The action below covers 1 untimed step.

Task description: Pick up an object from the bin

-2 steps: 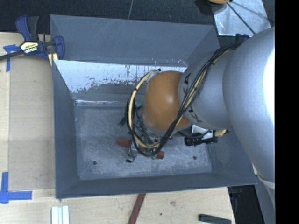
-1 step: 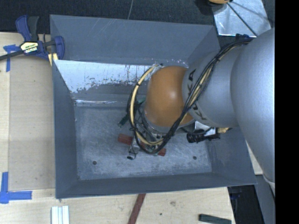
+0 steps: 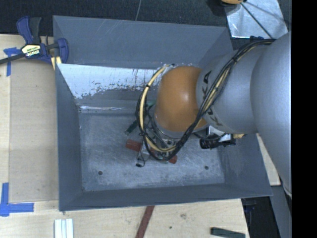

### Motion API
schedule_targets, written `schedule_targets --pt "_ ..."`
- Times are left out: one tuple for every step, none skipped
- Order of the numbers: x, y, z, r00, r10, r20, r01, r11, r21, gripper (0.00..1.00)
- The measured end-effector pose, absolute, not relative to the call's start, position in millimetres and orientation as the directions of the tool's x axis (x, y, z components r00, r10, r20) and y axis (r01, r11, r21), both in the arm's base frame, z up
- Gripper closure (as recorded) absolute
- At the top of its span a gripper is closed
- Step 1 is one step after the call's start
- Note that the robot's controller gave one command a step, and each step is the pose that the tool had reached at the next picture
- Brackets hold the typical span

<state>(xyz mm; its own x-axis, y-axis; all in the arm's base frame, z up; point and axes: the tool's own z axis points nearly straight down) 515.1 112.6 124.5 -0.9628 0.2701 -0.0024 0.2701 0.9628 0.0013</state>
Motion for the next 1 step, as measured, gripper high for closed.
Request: schedule_targets --pt "515.4 112.6 134.5 -0.963 0.270 -0.004 0.270 0.963 0.002 1.00"
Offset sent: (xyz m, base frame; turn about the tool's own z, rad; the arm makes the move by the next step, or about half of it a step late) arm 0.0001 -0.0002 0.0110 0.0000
